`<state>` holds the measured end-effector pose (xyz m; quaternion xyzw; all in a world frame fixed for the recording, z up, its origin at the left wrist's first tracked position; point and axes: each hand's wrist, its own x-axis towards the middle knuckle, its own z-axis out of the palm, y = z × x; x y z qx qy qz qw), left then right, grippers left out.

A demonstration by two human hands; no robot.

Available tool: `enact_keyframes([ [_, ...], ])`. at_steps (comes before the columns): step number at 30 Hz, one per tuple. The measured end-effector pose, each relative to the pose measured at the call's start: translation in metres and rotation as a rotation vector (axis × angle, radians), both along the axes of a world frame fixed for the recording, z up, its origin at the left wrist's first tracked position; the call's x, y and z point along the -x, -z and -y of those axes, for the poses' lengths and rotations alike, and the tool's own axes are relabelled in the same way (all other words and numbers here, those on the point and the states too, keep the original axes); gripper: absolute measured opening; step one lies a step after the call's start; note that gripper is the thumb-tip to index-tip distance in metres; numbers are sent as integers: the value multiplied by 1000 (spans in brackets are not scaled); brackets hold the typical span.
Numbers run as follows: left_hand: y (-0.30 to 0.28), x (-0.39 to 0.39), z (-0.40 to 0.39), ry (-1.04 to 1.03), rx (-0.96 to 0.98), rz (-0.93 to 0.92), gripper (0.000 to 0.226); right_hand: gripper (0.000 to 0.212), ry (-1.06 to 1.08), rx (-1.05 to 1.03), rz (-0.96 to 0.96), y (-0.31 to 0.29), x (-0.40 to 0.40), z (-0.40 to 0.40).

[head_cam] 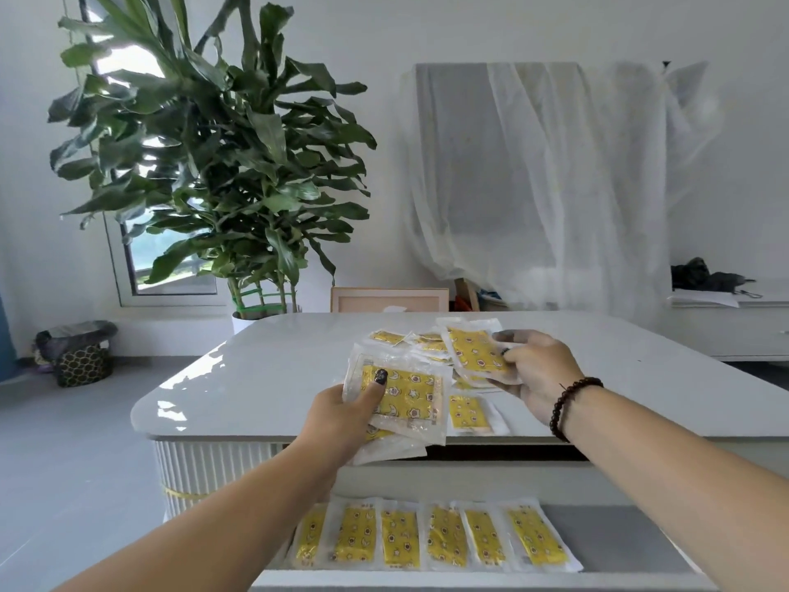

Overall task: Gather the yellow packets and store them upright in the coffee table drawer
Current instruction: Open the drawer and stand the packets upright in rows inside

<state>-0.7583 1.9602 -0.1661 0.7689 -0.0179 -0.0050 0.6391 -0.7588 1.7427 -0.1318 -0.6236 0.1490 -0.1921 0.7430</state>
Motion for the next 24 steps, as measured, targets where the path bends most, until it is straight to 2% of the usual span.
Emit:
enact_keyframes([
  [2,1,2,0,20,-2,-22,25,28,-69,-60,10,3,21,-9],
  [5,1,4,-1,43,3,-56,23,10,-176,-73,13,8,43,-17],
  [14,3,-1,-15,134,5,-140,28,73,-386,339,-21,11,58,-9],
  [16,5,-2,-17,175,-29,-152,31,80,-433,430,-17,5,62,-4],
  [24,3,3,-17,370,-115,-201,34,55,-612,590,-97,-3,68,2],
])
